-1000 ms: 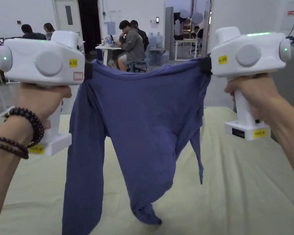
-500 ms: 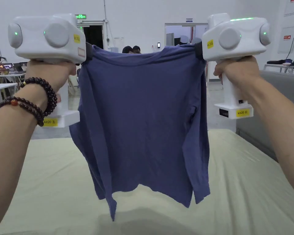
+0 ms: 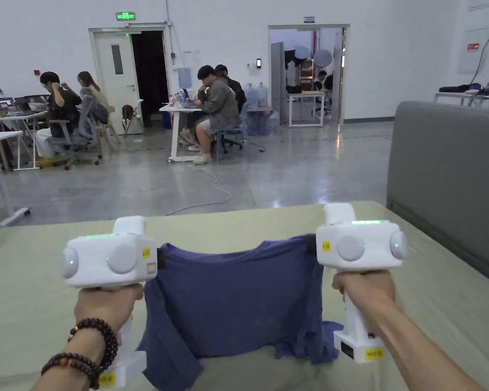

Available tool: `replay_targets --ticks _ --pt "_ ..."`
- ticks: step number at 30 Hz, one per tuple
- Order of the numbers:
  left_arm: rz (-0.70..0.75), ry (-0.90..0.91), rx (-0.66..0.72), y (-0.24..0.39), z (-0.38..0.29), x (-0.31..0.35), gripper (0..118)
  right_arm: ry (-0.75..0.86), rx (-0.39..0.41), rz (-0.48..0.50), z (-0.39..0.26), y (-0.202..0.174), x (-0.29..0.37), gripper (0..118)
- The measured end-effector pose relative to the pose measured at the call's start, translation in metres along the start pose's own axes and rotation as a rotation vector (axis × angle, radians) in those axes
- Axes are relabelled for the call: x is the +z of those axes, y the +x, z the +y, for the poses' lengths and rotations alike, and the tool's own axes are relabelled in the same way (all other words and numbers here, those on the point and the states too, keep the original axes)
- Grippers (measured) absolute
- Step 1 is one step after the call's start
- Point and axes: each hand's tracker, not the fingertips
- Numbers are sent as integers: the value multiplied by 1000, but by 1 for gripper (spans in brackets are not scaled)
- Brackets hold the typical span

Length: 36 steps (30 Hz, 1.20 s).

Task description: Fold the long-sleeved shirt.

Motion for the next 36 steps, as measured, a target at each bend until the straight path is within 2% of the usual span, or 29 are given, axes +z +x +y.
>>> replay_targets --ticks 3,7,9,12,15,20,23,28,29,30,31,32,33,36 --pt "-44 25 114 -11 -21 19 0 5 32 -3 -20 -1 21 3" --pt "-59 78 58 -3 -65 71 0 54 1 1 -57 -10 84 3" --pt "-29 92 25 4 -101 99 0 30 24 6 -92 -15 116 3" --pt "30 22 -7 5 -163 128 0 -64 28 -4 -149 -13 154 3" --pt "8 -116 -37 6 -231 147 0 -188 23 -6 -209 -8 182 3" --pt "3 -378 -106 11 -308 147 0 -452 85 -10 -288 0 197 3" --pt "-14 -409 -103 12 -329 146 0 -567 75 0 -316 5 194 3" --pt "-9 -432 -99 9 -336 144 0 -599 84 4 -325 7 190 3" --pt "-11 -426 -94 8 -335 145 0 -596 84 5 -323 6 193 10" --pt "-10 -405 -89 8 -333 150 16 -581 78 4 -319 6 195 30" --pt "-8 -387 -76 8 -331 155 63 -545 68 3 -315 6 199 74" --pt "-8 -390 -68 7 -326 159 101 -506 45 10 -311 8 204 103" --pt "-12 -390 -57 5 -322 161 118 -490 23 13 -306 9 209 114" --pt "-56 -333 -45 3 -311 182 118 -424 3 2 -289 13 223 113"
